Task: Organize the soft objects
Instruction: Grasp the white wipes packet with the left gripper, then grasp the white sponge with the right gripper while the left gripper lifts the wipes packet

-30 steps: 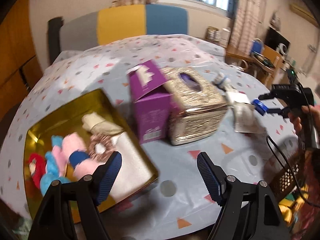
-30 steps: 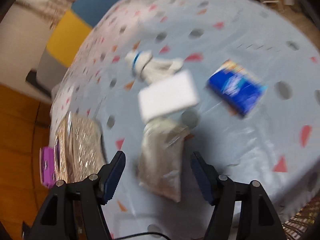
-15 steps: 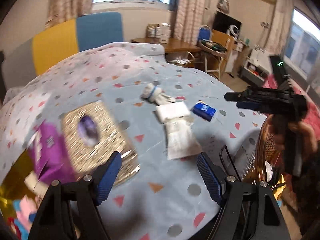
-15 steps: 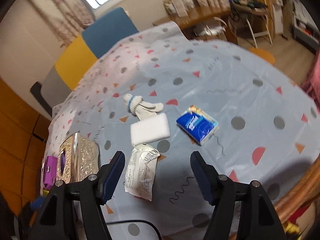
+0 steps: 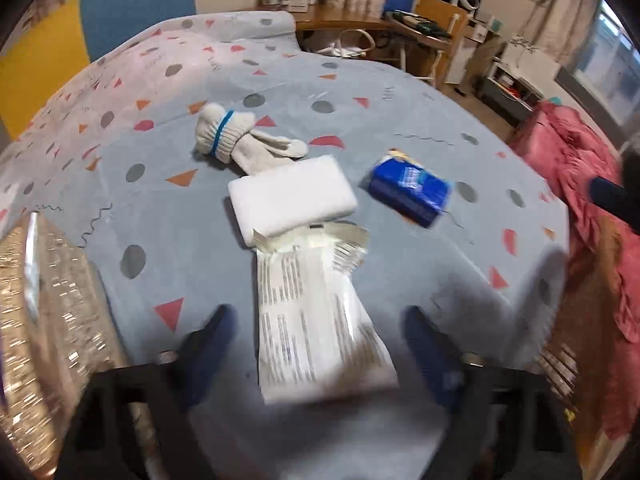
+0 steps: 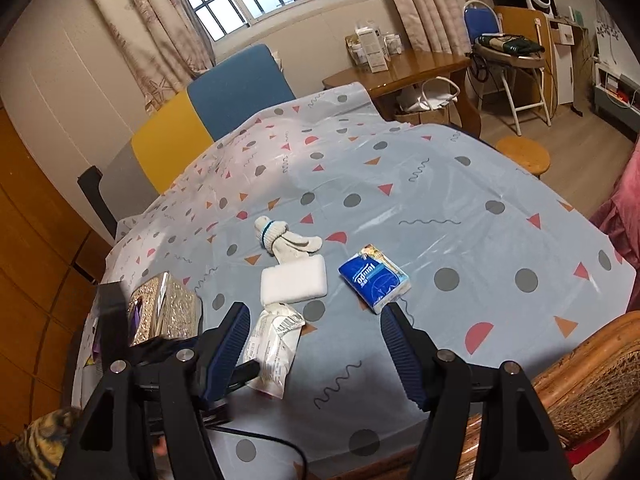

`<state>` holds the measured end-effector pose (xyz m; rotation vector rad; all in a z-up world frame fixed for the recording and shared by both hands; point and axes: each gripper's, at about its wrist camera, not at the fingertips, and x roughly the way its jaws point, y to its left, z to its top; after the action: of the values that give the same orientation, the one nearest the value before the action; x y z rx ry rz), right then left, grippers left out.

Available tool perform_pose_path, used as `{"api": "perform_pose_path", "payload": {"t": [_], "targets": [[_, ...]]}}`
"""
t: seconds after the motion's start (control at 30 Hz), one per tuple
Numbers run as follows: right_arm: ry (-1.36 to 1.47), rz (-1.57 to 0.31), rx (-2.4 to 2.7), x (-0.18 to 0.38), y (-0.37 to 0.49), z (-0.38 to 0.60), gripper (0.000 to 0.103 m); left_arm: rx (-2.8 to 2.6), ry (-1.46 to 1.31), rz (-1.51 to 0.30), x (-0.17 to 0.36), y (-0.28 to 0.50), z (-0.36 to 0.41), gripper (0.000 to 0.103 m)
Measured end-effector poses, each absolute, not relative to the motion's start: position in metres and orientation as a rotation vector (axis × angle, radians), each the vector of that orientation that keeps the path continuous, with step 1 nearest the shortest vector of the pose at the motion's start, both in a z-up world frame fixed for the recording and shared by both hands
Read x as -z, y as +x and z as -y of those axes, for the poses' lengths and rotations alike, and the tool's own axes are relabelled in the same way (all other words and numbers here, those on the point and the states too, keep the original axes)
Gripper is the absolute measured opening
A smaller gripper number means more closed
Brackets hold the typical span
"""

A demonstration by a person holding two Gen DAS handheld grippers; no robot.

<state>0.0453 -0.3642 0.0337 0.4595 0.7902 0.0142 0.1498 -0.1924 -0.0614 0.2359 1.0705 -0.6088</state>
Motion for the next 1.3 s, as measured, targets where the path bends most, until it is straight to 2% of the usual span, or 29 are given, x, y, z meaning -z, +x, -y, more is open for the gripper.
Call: {"api": "perform_pose_path", "payload": {"t": [0.37, 0.43, 0.5, 0.6, 0.87, 1.2, 1.3], "targets": [[0.438, -0.826, -0.022, -0.020, 0.056, 0.367, 0.069, 0.552, 0.178, -1.167, 0.104, 0.183, 0.197, 0.101], [0.429, -0.833, -0.022, -0.019, 0.059, 0.366, 0.069, 0.542, 0.201, -1.148, 0.101, 0.179, 0.194, 0.090], [0.413, -0.843, -0.027, -0.019, 0.063, 0.363, 0.069, 0.558, 0.218, -1.118, 0.098, 0.172, 0.190, 0.067], [0.373, -0.860, -0.042, -0.020, 0.074, 0.357, 0.069, 0.578, 0.237, -1.105, 0.095, 0.161, 0.182, 0.061], [0.134, -0.973, -0.194, -0.009, 0.130, 0.312, 0.069, 0.666, 0.273, -1.078, 0.093, 0.100, 0.156, 0.061], [-0.381, -1.194, -0.313, 0.061, 0.205, 0.238, 0.069, 0.658, 0.242, -1.068, 0.096, 0.067, 0.106, 0.061], [-0.498, -1.224, -0.345, 0.074, 0.219, 0.225, 0.073, 0.666, 0.229, -1.062, 0.096, 0.060, 0.091, 0.061]]}}
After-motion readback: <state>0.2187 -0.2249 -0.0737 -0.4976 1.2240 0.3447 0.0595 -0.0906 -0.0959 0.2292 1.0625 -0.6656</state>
